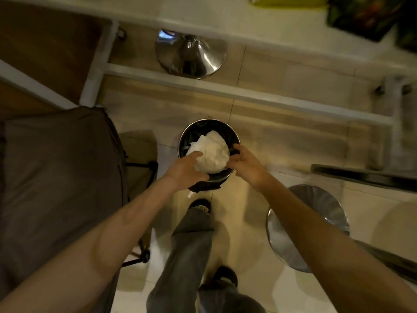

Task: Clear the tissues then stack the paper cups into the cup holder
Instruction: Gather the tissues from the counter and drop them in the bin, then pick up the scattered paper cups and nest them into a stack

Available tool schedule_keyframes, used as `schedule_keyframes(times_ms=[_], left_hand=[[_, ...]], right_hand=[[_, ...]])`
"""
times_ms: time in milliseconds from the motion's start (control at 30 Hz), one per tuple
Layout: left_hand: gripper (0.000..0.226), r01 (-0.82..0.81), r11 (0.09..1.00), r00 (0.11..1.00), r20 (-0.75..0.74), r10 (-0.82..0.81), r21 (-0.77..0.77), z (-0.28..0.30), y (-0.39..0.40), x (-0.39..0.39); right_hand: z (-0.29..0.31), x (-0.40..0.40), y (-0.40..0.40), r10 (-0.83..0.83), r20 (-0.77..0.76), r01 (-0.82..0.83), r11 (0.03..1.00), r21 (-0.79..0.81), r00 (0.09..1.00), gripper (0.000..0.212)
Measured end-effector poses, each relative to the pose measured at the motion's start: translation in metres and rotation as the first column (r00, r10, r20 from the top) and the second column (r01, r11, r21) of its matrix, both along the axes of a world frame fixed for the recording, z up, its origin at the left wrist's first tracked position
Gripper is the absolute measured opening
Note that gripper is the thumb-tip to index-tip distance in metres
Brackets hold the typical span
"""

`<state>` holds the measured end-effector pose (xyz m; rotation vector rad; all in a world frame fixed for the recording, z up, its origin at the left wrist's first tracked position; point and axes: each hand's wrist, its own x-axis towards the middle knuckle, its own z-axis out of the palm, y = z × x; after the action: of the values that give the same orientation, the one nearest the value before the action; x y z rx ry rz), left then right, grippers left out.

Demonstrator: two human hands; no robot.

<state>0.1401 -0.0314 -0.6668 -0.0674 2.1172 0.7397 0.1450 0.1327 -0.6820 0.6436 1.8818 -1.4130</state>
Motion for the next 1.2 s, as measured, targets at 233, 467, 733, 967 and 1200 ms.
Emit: schedule_keyframes(times_ms=[233, 467, 733, 967, 1200], left_hand=[[0.071, -0.032, 0.995, 0.994, -0.102, 0.042, 0.098, 0.128, -0.002, 0.003], [0.062, 0.080, 0.987, 0.935, -0.354, -0.026, 0.140, 0.310, 0.003, 0.005], [0.057, 0.154, 0.984, 0.776, -0.628, -0.066, 0.088, 0.494, 0.005, 0.010], [0.053, 0.136, 0.987, 0.598, -0.801, -0.014, 0.084, 0.603, 0.012, 0.006], [0.056, 0.128, 0.984, 0.499, -0.865, 0.045, 0.125, 0.663, 0.015, -0.027]], right_hand=[[0.140, 0.009, -0.004, 0.092, -0.200, -0.086, 0.996, 0.037, 0.975, 0.050], [0.314, 0.022, 0.004, 0.243, -0.447, -0.176, 0.967, 0.186, 0.861, 0.051], [0.488, 0.030, 0.012, 0.349, -0.672, -0.152, 0.930, 0.335, 0.653, 0.053], [0.598, 0.030, 0.023, 0.361, -0.781, -0.102, 0.927, 0.361, 0.509, 0.051], [0.663, -0.001, 0.027, 0.401, -0.818, -0.030, 0.903, 0.428, 0.412, 0.056]])
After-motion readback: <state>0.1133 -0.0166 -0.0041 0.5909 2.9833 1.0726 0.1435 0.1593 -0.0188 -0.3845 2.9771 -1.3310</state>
